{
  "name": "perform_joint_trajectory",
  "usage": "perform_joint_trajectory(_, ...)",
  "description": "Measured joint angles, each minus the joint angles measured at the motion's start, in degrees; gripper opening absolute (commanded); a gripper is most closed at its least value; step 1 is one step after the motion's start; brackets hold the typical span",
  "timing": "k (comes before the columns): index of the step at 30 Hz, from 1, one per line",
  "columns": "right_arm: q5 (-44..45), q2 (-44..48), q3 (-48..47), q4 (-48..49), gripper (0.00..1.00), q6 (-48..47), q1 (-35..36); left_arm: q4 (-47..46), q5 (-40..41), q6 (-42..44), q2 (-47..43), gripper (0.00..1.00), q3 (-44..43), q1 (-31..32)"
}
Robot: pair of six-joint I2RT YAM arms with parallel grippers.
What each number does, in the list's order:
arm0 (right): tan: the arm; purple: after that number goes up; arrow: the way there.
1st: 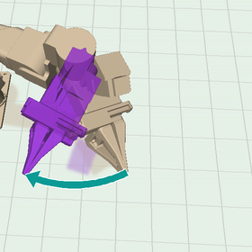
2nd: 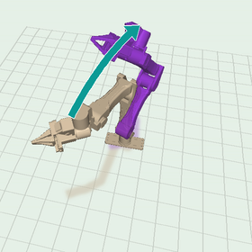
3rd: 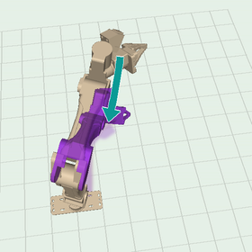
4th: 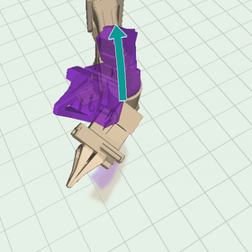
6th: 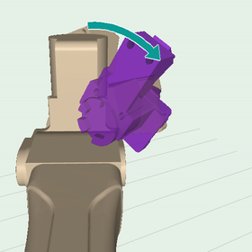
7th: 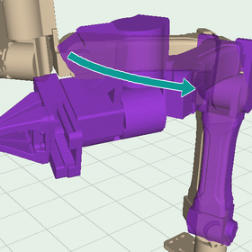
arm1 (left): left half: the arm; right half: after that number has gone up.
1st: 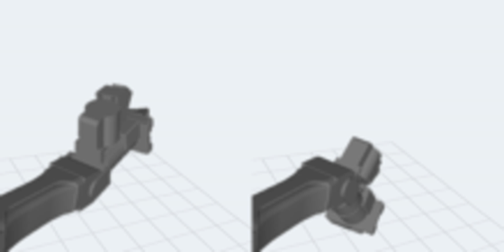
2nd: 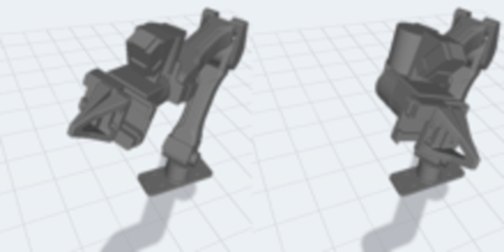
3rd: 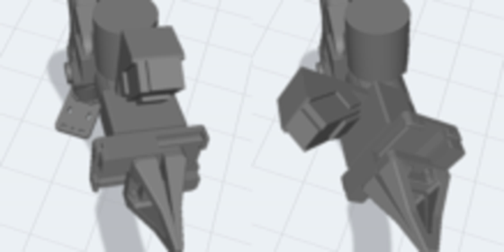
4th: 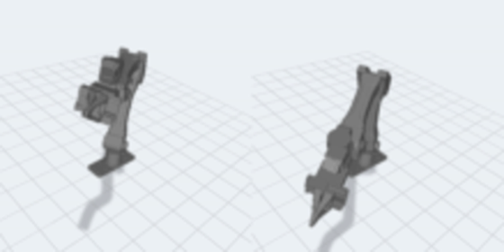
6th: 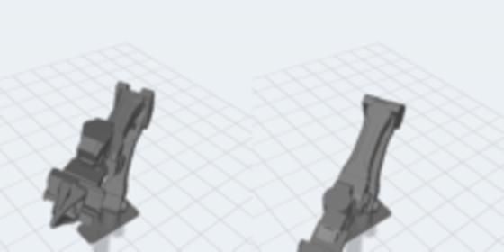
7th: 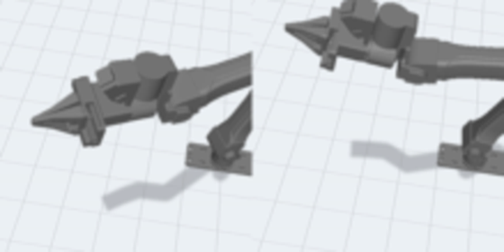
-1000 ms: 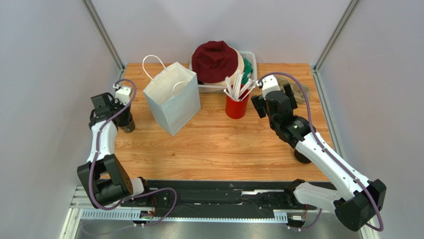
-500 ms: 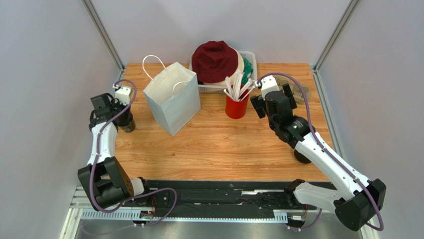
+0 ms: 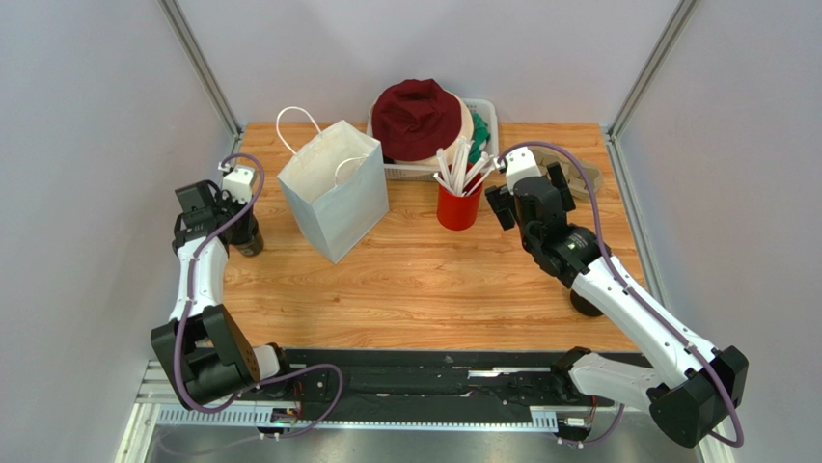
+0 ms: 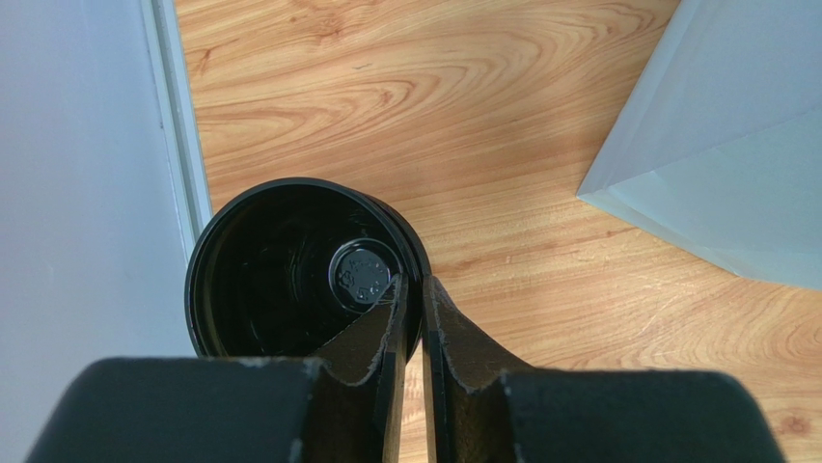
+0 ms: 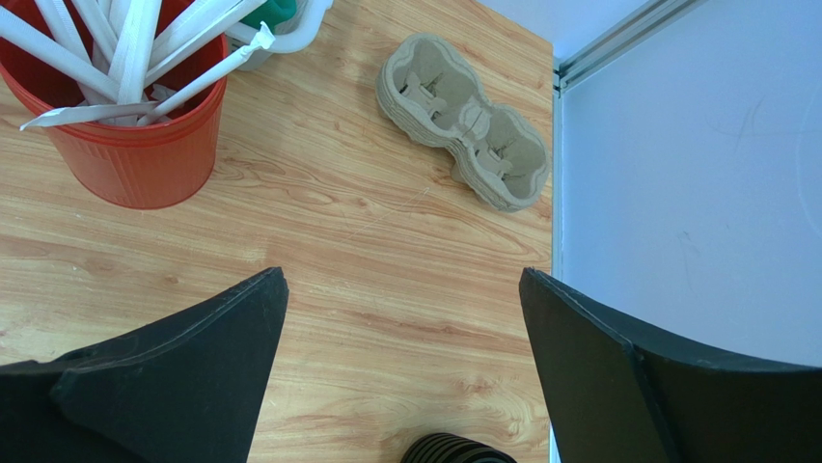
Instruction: Pack the takeout coffee
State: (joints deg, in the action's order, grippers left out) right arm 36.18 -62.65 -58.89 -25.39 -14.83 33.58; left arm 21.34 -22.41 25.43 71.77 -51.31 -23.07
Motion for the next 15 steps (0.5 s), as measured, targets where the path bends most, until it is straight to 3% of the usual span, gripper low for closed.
perform_joint_trajectory(15,0.0,0.0,0.0,0.0,0.98,0.0,0.0,0.2,-0.9,0.0,1.0,0.16,0.0,0.0)
